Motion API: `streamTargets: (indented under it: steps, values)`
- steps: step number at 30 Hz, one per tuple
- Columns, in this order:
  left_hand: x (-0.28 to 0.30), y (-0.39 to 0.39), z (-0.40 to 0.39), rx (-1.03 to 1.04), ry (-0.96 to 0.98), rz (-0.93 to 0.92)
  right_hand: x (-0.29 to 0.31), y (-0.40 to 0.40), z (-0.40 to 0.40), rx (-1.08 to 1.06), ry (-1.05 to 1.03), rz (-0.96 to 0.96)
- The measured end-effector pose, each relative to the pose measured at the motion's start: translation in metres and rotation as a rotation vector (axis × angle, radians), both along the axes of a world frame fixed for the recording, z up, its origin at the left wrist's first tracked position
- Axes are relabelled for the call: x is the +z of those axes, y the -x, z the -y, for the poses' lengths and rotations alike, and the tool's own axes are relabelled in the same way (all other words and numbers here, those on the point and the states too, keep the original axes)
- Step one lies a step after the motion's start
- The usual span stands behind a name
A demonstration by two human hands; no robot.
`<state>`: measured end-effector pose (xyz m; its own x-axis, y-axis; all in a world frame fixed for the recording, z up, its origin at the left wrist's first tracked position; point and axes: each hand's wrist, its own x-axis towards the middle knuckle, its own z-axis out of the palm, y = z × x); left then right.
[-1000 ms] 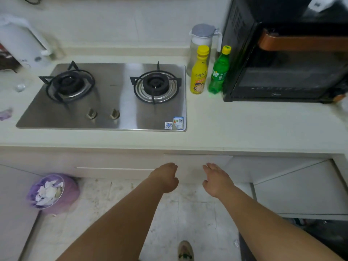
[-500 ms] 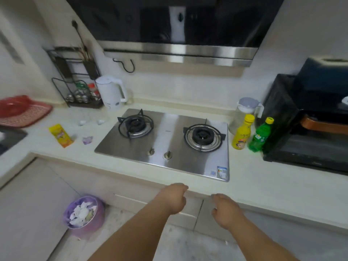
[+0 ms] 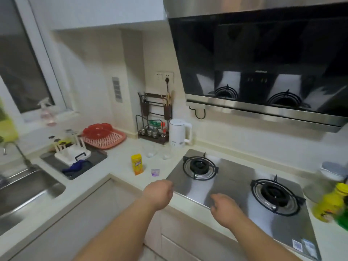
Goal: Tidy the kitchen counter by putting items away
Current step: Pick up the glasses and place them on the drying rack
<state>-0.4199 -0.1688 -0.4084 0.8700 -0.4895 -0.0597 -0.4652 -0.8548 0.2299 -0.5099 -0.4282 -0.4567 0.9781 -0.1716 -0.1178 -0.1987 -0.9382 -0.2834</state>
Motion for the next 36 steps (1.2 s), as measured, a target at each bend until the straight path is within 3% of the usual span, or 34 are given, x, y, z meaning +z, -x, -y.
streamTargets:
  steps: [8, 12, 20, 26, 31, 34, 36]
  values:
    - [-0.023, -0.095, -0.077, 0.060, 0.003, -0.002, -0.021, -0.118, -0.086, 0.128, -0.053, -0.040]
    - [-0.039, -0.154, -0.092, 0.118, -0.010, 0.005, -0.041, -0.186, -0.114, 0.088, -0.205, -0.055]
    - [-0.068, -0.363, -0.081, 0.198, 0.067, -0.097, -0.101, -0.386, -0.162, -0.048, -0.677, -0.154]
    - [-0.095, -0.487, -0.062, 0.179, 0.002, -0.211, -0.125, -0.498, -0.172, -0.154, -0.703, -0.236]
    - [-0.125, -0.527, -0.057, 0.142, -0.071, -0.350, -0.169, -0.547, -0.179, -0.195, -0.809, -0.179]
    - [-0.133, -0.532, -0.058, 0.203, 0.043, -0.455, -0.180, -0.560, -0.186, -0.137, -0.897, -0.137]
    - [-0.129, -0.533, -0.064, 0.276, 0.134, -0.454, -0.175, -0.569, -0.192, -0.077, -0.811, -0.039]
